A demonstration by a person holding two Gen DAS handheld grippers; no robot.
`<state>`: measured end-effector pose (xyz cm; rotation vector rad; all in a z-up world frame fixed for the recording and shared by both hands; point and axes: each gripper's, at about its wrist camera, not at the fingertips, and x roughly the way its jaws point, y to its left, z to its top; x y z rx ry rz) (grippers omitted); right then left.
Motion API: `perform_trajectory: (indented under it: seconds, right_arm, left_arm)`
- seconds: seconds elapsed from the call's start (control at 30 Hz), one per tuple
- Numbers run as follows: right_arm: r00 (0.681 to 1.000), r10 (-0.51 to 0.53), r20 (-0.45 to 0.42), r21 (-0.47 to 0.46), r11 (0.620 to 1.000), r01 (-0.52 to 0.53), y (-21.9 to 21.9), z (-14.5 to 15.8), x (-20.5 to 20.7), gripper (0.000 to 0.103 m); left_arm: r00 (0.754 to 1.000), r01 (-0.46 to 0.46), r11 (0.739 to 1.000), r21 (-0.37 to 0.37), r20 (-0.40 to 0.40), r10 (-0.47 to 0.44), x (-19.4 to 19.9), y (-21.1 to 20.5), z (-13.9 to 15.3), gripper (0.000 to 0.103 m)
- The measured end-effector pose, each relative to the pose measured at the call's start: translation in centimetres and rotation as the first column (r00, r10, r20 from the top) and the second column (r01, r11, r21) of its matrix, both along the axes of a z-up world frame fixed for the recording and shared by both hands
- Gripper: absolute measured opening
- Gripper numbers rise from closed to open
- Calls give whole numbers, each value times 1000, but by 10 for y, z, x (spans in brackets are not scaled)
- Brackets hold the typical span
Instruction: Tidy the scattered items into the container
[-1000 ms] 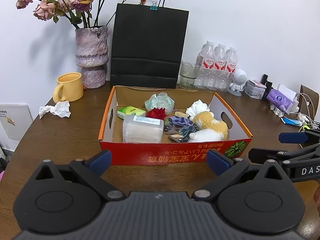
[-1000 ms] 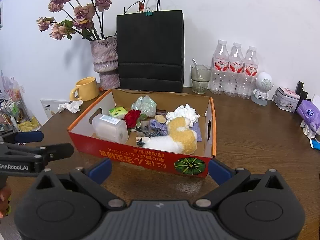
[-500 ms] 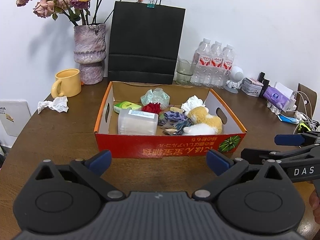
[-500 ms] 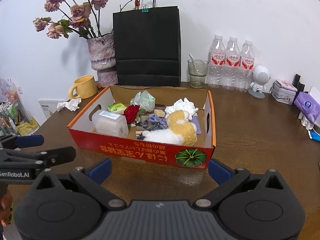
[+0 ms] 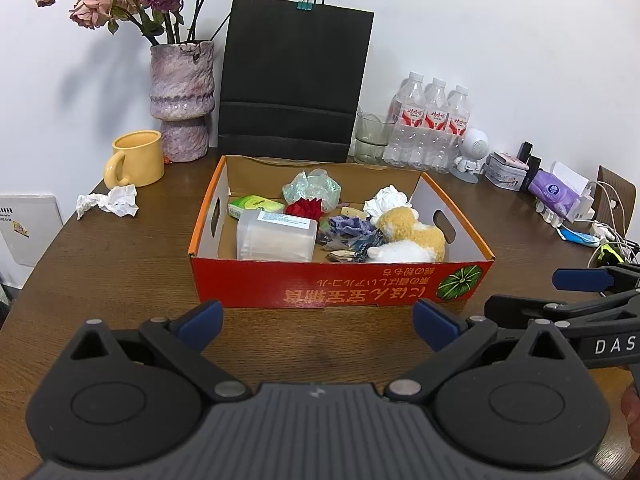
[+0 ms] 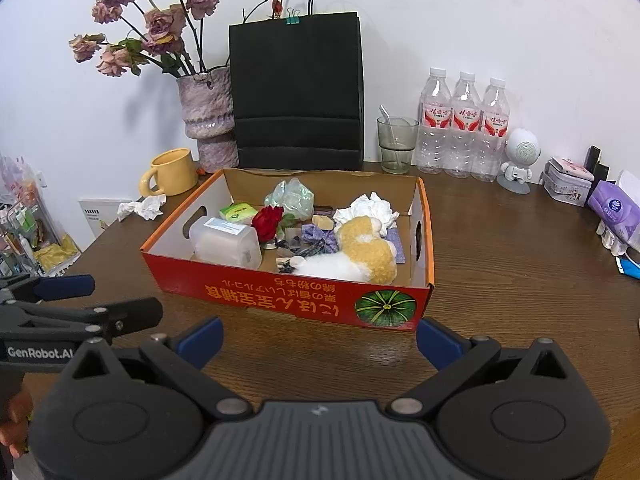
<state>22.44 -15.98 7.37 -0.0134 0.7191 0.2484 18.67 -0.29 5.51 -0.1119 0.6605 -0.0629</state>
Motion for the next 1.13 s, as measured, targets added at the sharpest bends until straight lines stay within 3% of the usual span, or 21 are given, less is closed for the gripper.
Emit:
perform_trajectory:
  seconds: [1.13]
  right_arm:
    - [1000,-12,-7,7,1000,12,-2,-4,-3,103]
  left_arm:
    - [1000,3,1000,20,-4,-2,1,-6,-2,103]
